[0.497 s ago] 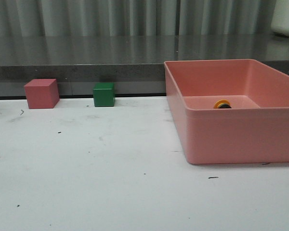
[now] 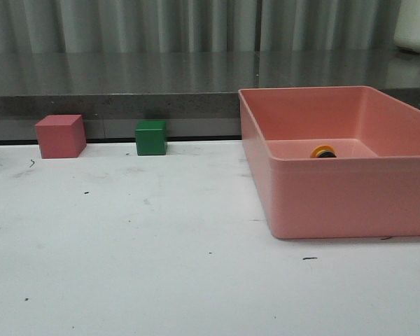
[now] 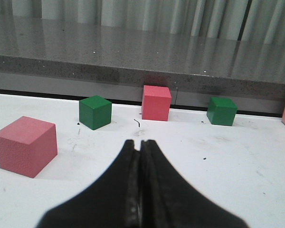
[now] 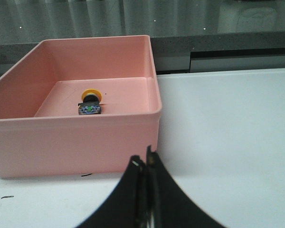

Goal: Place and stand button with both arms

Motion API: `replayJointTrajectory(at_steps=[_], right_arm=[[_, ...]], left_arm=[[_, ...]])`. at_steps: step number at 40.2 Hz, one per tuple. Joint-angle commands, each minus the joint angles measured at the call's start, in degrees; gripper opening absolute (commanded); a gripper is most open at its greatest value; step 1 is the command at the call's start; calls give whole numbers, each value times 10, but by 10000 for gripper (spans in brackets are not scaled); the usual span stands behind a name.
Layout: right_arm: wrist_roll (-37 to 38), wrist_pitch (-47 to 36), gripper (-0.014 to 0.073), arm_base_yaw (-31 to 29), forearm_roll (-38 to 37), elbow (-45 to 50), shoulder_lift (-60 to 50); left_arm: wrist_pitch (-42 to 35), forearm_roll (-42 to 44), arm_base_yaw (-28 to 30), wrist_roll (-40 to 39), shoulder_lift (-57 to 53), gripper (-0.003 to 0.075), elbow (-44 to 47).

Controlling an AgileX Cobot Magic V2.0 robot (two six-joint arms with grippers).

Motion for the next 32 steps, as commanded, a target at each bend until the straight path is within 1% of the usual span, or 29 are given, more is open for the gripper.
replayJointTrajectory(at_steps=[1,18,22,28,32], right_arm=[[-8,-43,-62,1,0,-1,-7],[-8,-45,-62,1,0,-1,-7],[-8,-60,-62,1,0,-1,-7],[-8,-87,-62,1,0,-1,-7],[-8,-101,-62,1,0,-2,-7]], left_arm=[[-45,-4,1,-4,-13,-20,8],[-45,-4,1,-4,-13,-20,8],[-50,-4,1,-4,-13,-20,8],[-87,-4,1,-4,-13,-20,8],[-153,-4,1,-4,-13,-20,8]])
